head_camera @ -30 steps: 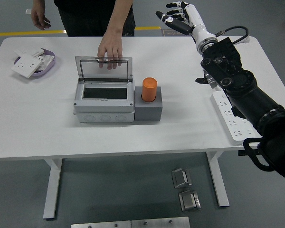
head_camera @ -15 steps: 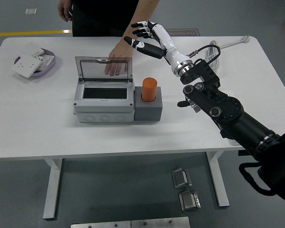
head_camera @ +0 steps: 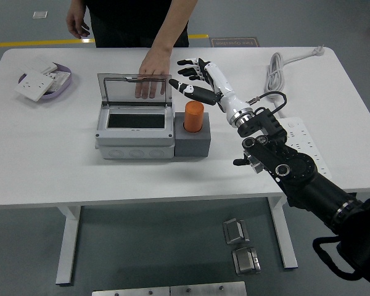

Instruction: Pick up the cylinder from the cube,place it in the box,flap close box

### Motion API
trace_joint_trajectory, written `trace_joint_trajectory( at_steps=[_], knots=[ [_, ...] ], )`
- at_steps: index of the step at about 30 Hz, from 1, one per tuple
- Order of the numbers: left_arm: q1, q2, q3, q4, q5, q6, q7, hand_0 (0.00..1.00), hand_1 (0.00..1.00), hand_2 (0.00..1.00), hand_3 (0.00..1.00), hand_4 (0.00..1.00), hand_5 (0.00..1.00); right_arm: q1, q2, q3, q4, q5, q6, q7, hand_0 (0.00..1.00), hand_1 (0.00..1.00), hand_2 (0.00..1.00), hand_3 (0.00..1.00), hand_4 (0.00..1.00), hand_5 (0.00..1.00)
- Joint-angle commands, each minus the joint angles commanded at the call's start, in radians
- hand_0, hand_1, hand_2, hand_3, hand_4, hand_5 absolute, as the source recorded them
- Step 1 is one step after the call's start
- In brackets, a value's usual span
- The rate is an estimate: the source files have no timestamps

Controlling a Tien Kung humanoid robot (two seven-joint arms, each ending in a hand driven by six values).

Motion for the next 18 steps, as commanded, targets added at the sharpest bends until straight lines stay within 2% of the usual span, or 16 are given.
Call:
trace_joint_trajectory(
  at_steps=[1, 5, 13, 18],
  knots=[
    [0.000, 0.000, -0.001, 0.000, 0.001, 0.000, 0.000, 0.544, 0.540, 0.495, 0.536, 0.337, 0.002, -0.007, 0.000, -0.003, 0.003, 0.003, 0.000, 0.002, 0.709, 0.674, 0.598, 0.660, 0.906, 0.373],
    [-0.003, -0.001, -0.006, 0.000, 0.013, -0.001, -0.002, 0.544, 0.540, 0.495, 0.536, 0.337, 0.002, -0.028, 0.000, -0.010, -0.001, 0.007, 0.000, 0.007, 0.709, 0.674, 0.598, 0.660, 0.906, 0.373],
    [-0.006, -0.002, 0.001, 0.000, 0.021, -0.006, -0.011, 0.544, 0.542, 0.494, 0.536, 0.338, 0.002, -0.018, 0.000, 0.005, -0.068, 0.033, 0.005, 0.013, 0.673, 0.661, 0.576, 0.656, 0.905, 0.390],
    [-0.006, -0.004, 0.002, 0.000, 0.026, -0.009, -0.012, 0.544, 0.542, 0.494, 0.536, 0.338, 0.002, -0.022, 0.000, -0.016, -0.083, 0.068, 0.007, 0.022, 0.673, 0.661, 0.576, 0.656, 0.905, 0.390]
  ],
)
